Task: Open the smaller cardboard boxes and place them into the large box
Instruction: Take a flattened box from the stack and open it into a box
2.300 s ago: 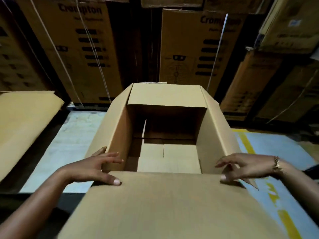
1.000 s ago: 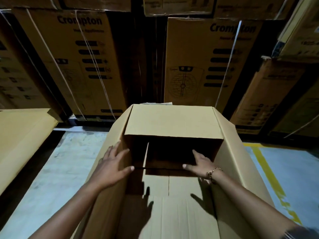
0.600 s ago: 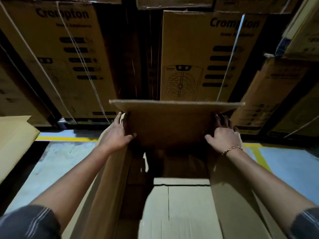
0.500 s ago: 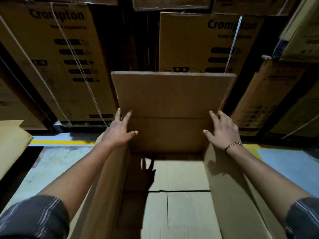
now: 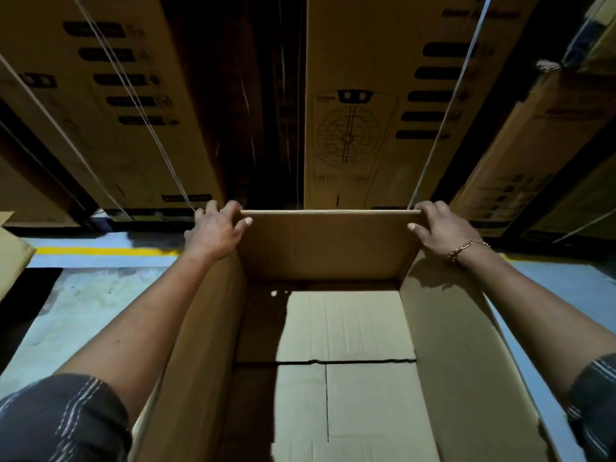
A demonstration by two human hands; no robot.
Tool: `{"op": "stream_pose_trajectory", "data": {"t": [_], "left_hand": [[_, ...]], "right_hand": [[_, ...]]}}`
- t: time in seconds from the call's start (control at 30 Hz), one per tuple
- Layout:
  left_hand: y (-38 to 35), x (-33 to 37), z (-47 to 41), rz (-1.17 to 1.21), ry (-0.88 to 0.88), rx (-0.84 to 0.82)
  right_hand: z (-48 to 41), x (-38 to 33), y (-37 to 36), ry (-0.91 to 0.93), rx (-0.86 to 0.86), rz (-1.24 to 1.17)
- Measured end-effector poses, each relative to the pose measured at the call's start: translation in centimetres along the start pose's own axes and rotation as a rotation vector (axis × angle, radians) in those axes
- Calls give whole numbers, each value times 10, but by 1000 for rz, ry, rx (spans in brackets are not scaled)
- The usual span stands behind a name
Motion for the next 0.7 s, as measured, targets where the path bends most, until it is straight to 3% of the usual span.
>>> {"op": "stream_pose_trajectory", "data": {"t": [0.5, 0.7], "left_hand": [[0, 5, 4, -35, -38, 27], [8, -9, 47, 106, 90, -88]], "right_hand": [[2, -2, 2, -23, 21, -22], [47, 3, 9, -143, -86, -119]]}}
Point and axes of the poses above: each hand's wrist, its own z-axis away from the middle knuckle, its own y-axis out of the back of the hand, x = y × z, the point moved 6 cm from there along -z, towards the middle knuckle, and after that the axes turned 2 degrees about y, right-handed, at the moved point
